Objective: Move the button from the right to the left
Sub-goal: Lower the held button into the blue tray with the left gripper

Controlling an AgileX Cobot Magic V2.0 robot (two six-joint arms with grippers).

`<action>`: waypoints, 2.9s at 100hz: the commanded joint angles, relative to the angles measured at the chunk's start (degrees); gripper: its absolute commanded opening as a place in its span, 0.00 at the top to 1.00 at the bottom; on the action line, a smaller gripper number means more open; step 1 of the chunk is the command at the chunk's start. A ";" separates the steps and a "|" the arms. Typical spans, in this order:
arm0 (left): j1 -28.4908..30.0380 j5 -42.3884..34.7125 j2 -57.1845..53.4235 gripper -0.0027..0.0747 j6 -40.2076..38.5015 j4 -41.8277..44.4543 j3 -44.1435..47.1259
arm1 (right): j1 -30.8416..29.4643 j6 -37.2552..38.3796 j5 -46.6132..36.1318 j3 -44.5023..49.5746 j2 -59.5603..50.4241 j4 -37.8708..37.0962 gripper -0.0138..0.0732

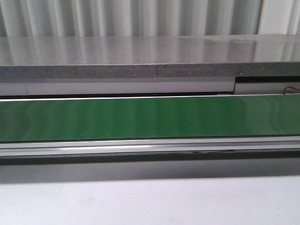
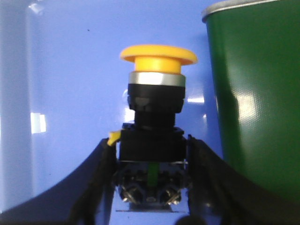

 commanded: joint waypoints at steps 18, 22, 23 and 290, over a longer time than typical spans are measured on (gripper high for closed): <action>3.26 -4.95 4.18 0.99 10.36 -9.87 -2.19 | -0.06 -0.52 -3.77 -1.47 0.23 -0.05 0.92; 3.80 -4.95 5.03 0.99 10.63 -9.96 -2.67 | -0.06 -0.52 -3.77 -1.47 0.23 -0.05 0.92; 4.04 -4.95 5.36 0.99 10.63 -9.96 -2.65 | -0.06 -0.52 -3.77 -1.47 0.23 -0.05 0.92; 5.73 6.68 -3.97 0.34 20.51 -28.13 -10.21 | -0.06 -0.52 -3.72 -1.47 0.23 -0.05 0.92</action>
